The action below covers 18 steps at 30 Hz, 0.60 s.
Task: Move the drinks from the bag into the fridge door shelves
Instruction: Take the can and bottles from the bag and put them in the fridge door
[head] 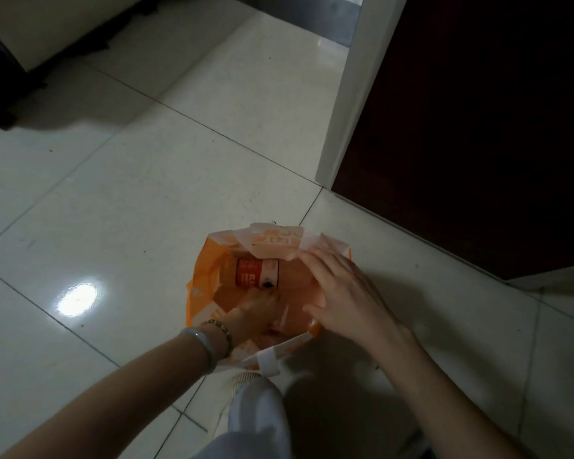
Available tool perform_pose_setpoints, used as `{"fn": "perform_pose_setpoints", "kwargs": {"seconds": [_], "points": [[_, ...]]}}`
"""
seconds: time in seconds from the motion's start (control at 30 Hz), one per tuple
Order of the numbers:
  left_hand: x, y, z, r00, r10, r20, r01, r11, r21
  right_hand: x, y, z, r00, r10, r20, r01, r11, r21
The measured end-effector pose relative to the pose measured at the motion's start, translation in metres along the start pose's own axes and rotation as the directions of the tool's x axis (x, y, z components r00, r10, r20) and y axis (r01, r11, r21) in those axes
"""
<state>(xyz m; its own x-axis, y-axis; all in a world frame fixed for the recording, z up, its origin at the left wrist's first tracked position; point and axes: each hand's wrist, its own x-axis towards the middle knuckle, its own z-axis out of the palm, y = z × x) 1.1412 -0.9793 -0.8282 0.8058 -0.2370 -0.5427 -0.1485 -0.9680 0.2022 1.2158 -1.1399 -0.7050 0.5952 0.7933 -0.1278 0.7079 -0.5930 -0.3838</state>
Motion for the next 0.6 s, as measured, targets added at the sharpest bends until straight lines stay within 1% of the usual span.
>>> {"fn": "perform_pose_setpoints", "kwargs": {"seconds": [0.03, 0.07, 0.1, 0.13, 0.2, 0.27, 0.3, 0.33, 0.4, 0.43, 0.5, 0.57, 0.6], "points": [[0.001, -0.001, -0.003, 0.999, -0.009, 0.032, 0.006, 0.997, 0.081, 0.001, 0.0, -0.001, 1.0, 0.015, 0.013, -0.015, 1.0, -0.002], [0.002, -0.001, -0.006, 0.998, -0.019, 0.054, 0.012, 0.992, 0.124, 0.0, 0.001, 0.0, 1.0, 0.021, 0.015, -0.021, 1.0, 0.001], [-0.001, -0.002, -0.013, 0.996, -0.043, 0.082, 0.035, 0.994, 0.102, 0.001, 0.003, 0.001, 1.0, 0.02, 0.017, -0.021, 1.0, 0.009], [-0.002, -0.004, -0.017, 0.995, -0.031, 0.095, 0.025, 0.998, 0.055, 0.001, 0.003, -0.001, 1.0, 0.018, 0.023, -0.019, 1.0, 0.023], [-0.012, -0.017, -0.018, 1.0, -0.012, -0.009, 0.012, 0.998, -0.057, 0.001, 0.001, -0.003, 1.0, 0.015, 0.023, -0.017, 0.998, 0.054], [-0.032, -0.026, -0.027, 0.993, -0.039, -0.111, 0.018, 0.983, -0.182, 0.001, -0.001, -0.006, 0.999, 0.012, 0.041, -0.016, 0.994, 0.106], [-0.041, -0.029, -0.032, 0.982, -0.041, -0.186, -0.001, 0.976, -0.219, 0.001, -0.003, -0.007, 0.998, 0.019, 0.061, -0.026, 0.991, 0.131], [-0.05, -0.031, -0.038, 0.962, -0.019, -0.272, -0.05, 0.969, -0.242, 0.001, -0.005, -0.01, 0.997, 0.031, 0.068, -0.042, 0.984, 0.173], [-0.069, -0.031, -0.053, 0.923, -0.01, -0.384, -0.117, 0.946, -0.304, 0.0, -0.007, -0.016, 0.994, 0.084, 0.075, -0.103, 0.945, 0.311], [-0.074, -0.033, -0.059, 0.906, -0.023, -0.423, -0.132, 0.934, -0.333, 0.0, -0.009, -0.019, 0.991, 0.121, 0.066, -0.137, 0.909, 0.394], [-0.084, -0.034, -0.073, 0.889, -0.047, -0.456, -0.157, 0.903, -0.399, 0.0, -0.01, -0.022, 0.983, 0.178, 0.041, -0.173, 0.828, 0.533], [-0.094, -0.031, -0.091, 0.87, -0.057, -0.489, -0.2, 0.867, -0.457, -0.001, -0.013, -0.025, 0.982, 0.18, 0.057, -0.176, 0.764, 0.621], [-0.099, -0.03, -0.101, 0.866, -0.057, -0.496, -0.226, 0.842, -0.491, -0.002, -0.017, -0.027, 0.983, 0.162, 0.081, -0.177, 0.754, 0.633]]}}
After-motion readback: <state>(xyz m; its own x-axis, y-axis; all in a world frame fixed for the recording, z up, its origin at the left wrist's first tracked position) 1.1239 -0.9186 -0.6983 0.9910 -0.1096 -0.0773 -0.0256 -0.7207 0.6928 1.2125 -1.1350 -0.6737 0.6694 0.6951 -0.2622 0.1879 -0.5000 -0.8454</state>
